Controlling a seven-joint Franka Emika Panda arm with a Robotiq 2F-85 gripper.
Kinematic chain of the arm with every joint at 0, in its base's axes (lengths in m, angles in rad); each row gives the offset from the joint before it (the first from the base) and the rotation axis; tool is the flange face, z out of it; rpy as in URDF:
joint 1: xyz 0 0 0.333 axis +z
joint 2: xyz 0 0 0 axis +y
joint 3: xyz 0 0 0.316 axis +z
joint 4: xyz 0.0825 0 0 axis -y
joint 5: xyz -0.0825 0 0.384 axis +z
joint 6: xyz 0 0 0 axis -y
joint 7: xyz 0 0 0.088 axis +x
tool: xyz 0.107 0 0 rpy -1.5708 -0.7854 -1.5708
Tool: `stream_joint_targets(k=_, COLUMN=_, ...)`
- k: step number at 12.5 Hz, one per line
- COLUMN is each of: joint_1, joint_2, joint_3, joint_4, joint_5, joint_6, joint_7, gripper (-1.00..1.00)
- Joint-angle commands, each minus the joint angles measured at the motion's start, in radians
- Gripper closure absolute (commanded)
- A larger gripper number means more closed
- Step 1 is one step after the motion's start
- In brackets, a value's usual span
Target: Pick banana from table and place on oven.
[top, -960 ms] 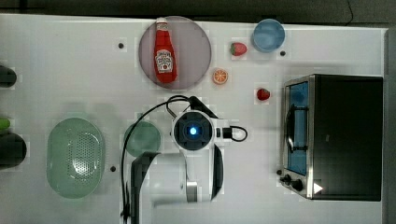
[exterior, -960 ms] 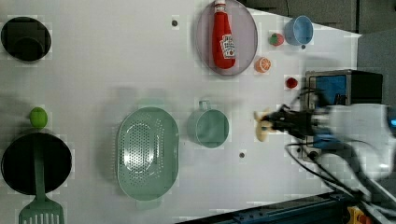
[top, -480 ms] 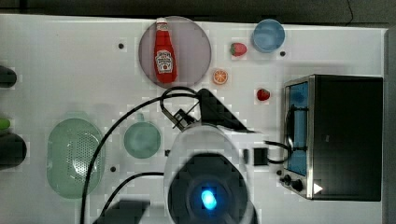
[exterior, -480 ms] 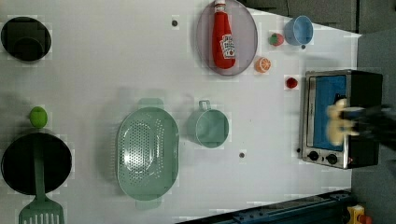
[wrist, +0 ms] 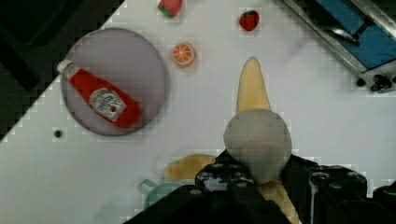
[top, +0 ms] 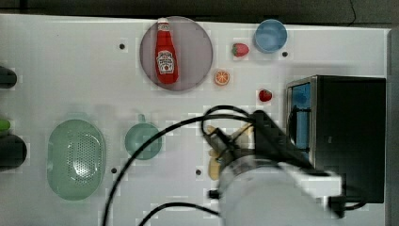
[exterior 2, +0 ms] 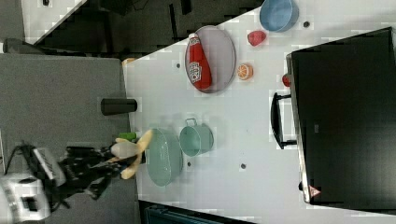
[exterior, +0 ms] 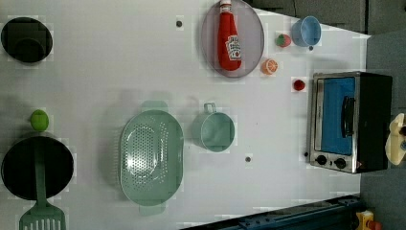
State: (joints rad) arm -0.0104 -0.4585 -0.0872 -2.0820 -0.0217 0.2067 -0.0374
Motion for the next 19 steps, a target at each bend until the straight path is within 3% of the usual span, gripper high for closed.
stream_joint_targets(k=1, joint_1=-0.037, joint_2=0.115, joint_3=-0.149, joint_4=-0.01, joint_5=0.004, joint_6=-0.019, joint_7=-0.189, gripper=0.5)
stream_joint_targets(k=8, joint_1=-0.043, joint_2=0.387, joint_3=-0.495, joint_4=0.052, joint_5=-0.009, joint_6=0.304, joint_7=-0.81, gripper=0.5)
stream_joint_targets(k=14, joint_1=-0.046, joint_2=0.594, joint_3=-0.581, joint_4=0.186, joint_5=-0.003, joint_6=0.341, joint_7=-1.034, gripper=0.5)
stream_joint_targets(k=15, joint_1=-0.046, joint_2=0.606, joint_3=-0.581, joint_4=0.194, joint_5=-0.001, joint_6=0.341, joint_7=-1.04, gripper=0.44)
stream_joint_targets(k=19, joint_1=-0.048, joint_2=0.611, joint_3=-0.58, joint_4=0.191, joint_5=0.014, joint_6=0.34, joint_7=-1.04, gripper=-0.43)
